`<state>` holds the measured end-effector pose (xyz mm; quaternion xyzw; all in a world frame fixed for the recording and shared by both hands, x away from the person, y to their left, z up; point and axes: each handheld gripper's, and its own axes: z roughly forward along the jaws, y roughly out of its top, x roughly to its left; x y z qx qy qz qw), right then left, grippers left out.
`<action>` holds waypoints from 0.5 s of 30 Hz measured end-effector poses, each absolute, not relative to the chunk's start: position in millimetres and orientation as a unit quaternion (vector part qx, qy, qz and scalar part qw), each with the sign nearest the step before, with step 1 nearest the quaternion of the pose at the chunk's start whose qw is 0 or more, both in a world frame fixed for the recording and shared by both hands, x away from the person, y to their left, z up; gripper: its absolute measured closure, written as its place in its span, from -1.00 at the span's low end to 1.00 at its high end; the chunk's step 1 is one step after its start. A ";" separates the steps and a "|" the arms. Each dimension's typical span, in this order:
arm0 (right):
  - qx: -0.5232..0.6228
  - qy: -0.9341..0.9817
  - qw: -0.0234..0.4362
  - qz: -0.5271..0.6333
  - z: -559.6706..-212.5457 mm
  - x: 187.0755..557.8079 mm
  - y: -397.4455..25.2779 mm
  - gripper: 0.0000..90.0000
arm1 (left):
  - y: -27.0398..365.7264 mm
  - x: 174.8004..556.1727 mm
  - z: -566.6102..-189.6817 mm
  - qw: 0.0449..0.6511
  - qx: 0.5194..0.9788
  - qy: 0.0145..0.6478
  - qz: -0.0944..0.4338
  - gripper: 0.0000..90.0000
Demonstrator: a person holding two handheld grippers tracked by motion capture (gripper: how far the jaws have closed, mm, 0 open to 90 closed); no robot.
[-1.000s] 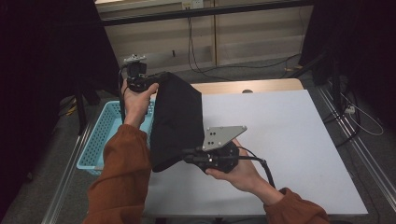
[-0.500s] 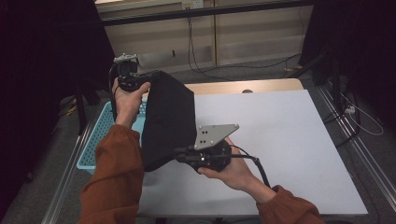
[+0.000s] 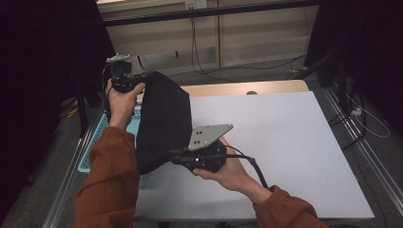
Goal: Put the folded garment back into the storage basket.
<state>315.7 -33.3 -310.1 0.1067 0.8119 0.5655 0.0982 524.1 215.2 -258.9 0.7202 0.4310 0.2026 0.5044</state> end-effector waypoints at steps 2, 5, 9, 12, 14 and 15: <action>0.105 0.813 0.096 0.564 -310.0 317.0 -30.8 0.85 | 218.4 524.7 -258.3 0.505 0.719 0.432 0.202 0.86; 0.102 0.813 0.096 0.564 -308.9 319.4 -26.9 0.85 | 223.9 526.5 -257.7 0.505 0.717 0.434 0.204 0.86; 0.100 0.813 0.097 0.565 -307.0 322.1 -22.0 0.85 | 230.4 529.8 -258.1 0.503 0.718 0.435 0.203 0.86; 0.097 0.813 0.094 0.566 -306.7 324.6 -17.4 0.85 | 233.8 531.9 -258.9 0.503 0.718 0.436 0.202 0.86; 0.096 0.814 0.092 0.565 -307.5 327.0 -13.7 0.85 | 234.9 532.2 -259.9 0.501 0.718 0.437 0.206 0.86; 0.096 0.815 0.090 0.564 -307.8 328.2 -12.1 0.85 | 235.3 532.0 -260.2 0.501 0.717 0.438 0.209 0.86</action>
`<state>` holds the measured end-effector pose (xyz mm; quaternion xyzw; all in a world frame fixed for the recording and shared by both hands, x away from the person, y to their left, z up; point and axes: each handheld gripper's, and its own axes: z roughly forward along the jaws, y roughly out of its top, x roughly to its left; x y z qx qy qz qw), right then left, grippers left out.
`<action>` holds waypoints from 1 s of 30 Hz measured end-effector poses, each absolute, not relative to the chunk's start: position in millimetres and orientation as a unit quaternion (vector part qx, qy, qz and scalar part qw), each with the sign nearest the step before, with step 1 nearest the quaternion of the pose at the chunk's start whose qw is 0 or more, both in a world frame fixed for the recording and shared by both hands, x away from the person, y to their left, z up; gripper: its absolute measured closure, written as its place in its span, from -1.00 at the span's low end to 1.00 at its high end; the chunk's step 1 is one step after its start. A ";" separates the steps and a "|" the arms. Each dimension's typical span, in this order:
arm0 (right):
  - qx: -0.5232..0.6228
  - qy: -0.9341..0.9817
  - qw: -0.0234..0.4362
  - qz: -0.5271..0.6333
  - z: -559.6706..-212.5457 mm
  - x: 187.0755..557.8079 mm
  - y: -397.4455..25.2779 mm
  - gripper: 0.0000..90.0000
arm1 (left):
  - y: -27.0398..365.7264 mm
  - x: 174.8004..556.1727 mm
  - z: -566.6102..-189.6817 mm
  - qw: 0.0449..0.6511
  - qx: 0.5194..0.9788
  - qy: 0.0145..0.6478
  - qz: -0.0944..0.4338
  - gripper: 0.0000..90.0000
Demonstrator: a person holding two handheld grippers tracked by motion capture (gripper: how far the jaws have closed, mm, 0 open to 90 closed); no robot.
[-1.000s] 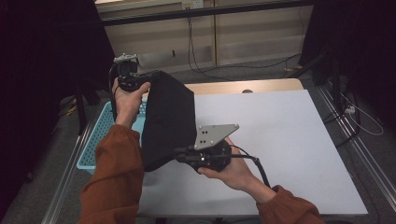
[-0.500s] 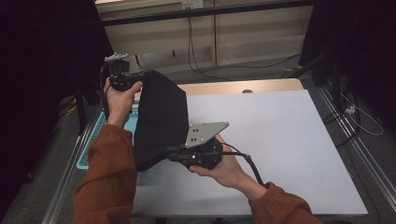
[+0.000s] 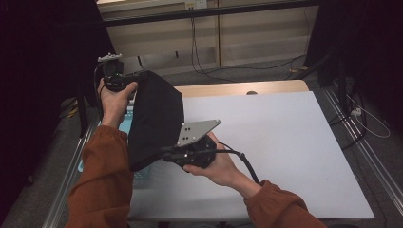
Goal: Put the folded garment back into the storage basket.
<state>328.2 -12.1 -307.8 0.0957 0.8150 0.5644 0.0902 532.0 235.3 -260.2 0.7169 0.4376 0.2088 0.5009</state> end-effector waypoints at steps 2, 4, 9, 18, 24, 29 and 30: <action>0.096 0.815 0.086 0.564 -308.3 330.6 -8.9 0.85 | 236.8 532.6 -261.0 0.500 0.718 0.437 0.209 0.86; 0.093 0.817 0.085 0.562 -308.2 332.2 -6.0 0.85 | 238.7 533.4 -261.4 0.495 0.719 0.439 0.212 0.86; 0.089 0.819 0.083 0.561 -307.2 336.0 0.5 0.85 | 250.3 535.0 -261.7 0.495 0.716 0.445 0.212 0.86; 0.085 0.819 0.082 0.561 -306.6 344.3 13.7 0.85 | 264.6 542.2 -262.7 0.496 0.712 0.448 0.215 0.86; 0.088 0.821 0.088 0.558 -307.2 352.1 23.3 0.85 | 277.3 550.7 -266.9 0.502 0.705 0.456 0.210 0.86; 0.093 0.823 0.082 0.554 -315.0 358.3 31.6 0.85 | 281.5 554.7 -275.7 0.498 0.708 0.455 0.208 0.86; 0.095 0.824 0.081 0.553 -317.4 359.7 33.9 0.85 | 282.1 555.3 -277.6 0.498 0.708 0.456 0.208 0.86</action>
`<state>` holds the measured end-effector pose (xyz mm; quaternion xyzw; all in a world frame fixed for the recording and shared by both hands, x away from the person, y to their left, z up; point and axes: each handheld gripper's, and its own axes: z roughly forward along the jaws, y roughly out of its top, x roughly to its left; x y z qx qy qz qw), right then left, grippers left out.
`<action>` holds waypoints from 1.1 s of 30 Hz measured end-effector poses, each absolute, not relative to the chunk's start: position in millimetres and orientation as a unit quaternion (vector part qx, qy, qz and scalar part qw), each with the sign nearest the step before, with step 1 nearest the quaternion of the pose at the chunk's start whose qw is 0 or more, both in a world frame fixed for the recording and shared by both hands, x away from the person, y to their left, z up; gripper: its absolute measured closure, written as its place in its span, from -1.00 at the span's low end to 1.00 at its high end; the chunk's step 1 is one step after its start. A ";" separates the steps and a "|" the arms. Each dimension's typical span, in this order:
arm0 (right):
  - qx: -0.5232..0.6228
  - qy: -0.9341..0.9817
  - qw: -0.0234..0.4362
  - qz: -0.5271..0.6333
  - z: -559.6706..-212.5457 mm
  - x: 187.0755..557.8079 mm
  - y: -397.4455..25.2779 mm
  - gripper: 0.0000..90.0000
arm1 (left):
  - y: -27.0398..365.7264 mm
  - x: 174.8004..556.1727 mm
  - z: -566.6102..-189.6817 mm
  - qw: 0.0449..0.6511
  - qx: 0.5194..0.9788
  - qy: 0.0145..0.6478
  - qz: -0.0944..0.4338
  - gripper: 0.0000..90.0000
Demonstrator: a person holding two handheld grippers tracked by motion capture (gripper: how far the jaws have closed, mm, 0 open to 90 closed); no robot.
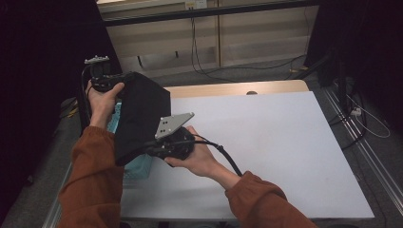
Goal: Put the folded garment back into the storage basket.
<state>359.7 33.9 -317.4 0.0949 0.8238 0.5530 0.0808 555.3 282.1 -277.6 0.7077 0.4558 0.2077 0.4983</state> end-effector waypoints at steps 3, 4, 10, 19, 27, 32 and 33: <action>0.100 0.826 0.075 0.550 -323.4 362.6 39.4 0.85 | 284.0 557.0 -283.8 0.495 0.712 0.455 0.206 0.86; 0.101 0.826 0.074 0.550 -325.2 362.9 41.0 0.85 | 284.8 557.3 -285.4 0.494 0.712 0.455 0.205 0.86; 0.102 0.827 0.068 0.548 -332.5 363.8 51.3 0.85 | 295.7 560.2 -296.2 0.485 0.712 0.464 0.207 0.86; 0.100 0.833 0.062 0.540 -337.9 369.5 74.3 0.85 | 310.6 562.2 -298.9 0.476 0.710 0.470 0.219 0.86; 0.102 0.835 0.058 0.537 -343.1 374.0 87.7 0.85 | 317.4 565.3 -303.8 0.477 0.710 0.472 0.213 0.86; 0.104 0.838 0.056 0.533 -349.0 376.1 97.2 0.85 | 321.4 567.1 -307.4 0.473 0.713 0.472 0.214 0.86; 0.105 0.838 0.056 0.532 -349.6 376.3 98.4 0.85 | 323.1 567.2 -308.9 0.472 0.712 0.475 0.214 0.86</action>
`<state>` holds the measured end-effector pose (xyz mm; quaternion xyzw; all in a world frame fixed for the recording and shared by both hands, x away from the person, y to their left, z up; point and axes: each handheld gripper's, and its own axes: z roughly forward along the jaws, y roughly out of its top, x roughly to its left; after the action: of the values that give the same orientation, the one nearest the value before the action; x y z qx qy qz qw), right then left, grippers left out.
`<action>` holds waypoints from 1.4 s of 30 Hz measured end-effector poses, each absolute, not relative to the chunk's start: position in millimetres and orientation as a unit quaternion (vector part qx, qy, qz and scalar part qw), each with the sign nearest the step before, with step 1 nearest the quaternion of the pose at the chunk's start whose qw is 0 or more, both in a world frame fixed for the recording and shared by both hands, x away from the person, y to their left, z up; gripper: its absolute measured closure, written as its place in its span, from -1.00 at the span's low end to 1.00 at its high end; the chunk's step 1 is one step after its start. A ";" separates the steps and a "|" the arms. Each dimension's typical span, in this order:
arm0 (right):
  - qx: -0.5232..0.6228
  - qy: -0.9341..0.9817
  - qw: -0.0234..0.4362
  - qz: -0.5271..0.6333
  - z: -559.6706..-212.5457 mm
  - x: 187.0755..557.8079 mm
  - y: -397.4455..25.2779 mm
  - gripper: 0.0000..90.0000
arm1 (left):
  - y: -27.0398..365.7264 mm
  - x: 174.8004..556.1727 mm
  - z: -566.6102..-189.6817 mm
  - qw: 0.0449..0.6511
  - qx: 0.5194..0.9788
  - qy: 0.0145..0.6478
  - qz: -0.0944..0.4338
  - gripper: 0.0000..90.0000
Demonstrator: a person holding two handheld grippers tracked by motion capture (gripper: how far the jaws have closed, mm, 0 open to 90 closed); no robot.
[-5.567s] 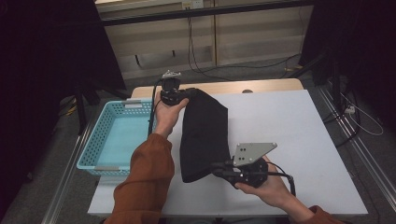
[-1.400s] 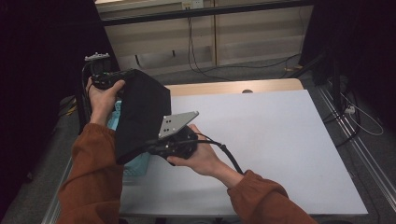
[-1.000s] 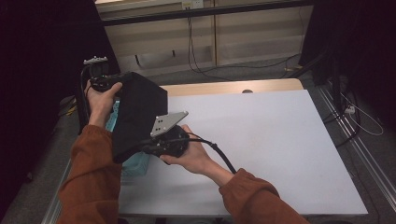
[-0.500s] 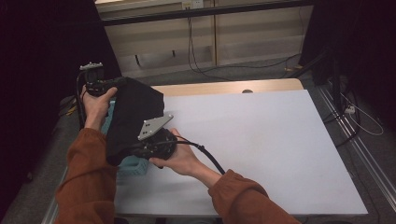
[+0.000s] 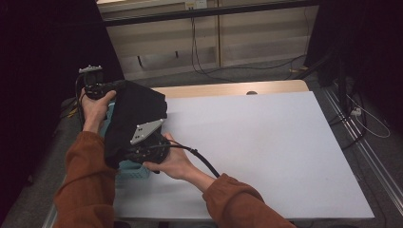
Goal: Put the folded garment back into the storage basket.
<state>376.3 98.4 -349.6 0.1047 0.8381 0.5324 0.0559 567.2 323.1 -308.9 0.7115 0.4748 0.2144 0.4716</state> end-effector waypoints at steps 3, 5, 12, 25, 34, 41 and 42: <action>0.106 0.838 0.054 0.533 -351.0 377.7 103.7 0.85 | 327.3 567.1 -312.7 0.469 0.710 0.480 0.215 0.86; 0.105 0.838 0.053 0.532 -352.3 378.3 108.1 0.85 | 330.0 567.1 -315.0 0.466 0.710 0.482 0.215 0.86; 0.104 0.843 0.046 0.526 -358.7 380.5 120.4 0.85 | 343.3 566.7 -322.1 0.459 0.713 0.485 0.213 0.86; 0.101 0.850 0.035 0.515 -364.0 387.0 141.9 0.85 | 363.5 565.3 -334.0 0.450 0.711 0.498 0.211 0.86; 0.100 0.858 0.028 0.504 -373.0 390.4 154.2 0.85 | 373.0 566.4 -344.4 0.448 0.712 0.502 0.199 0.86; 0.108 0.861 0.023 0.496 -381.4 394.2 157.9 0.85 | 378.9 564.9 -357.1 0.453 0.705 0.511 0.190 0.86; 0.108 0.862 0.022 0.494 -382.4 394.4 158.5 0.85 | 380.1 564.8 -358.6 0.450 0.707 0.511 0.191 0.86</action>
<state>394.4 158.5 -382.4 0.1077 0.8623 0.4943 0.0219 564.8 380.1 -358.6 0.7071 0.5109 0.1909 0.4500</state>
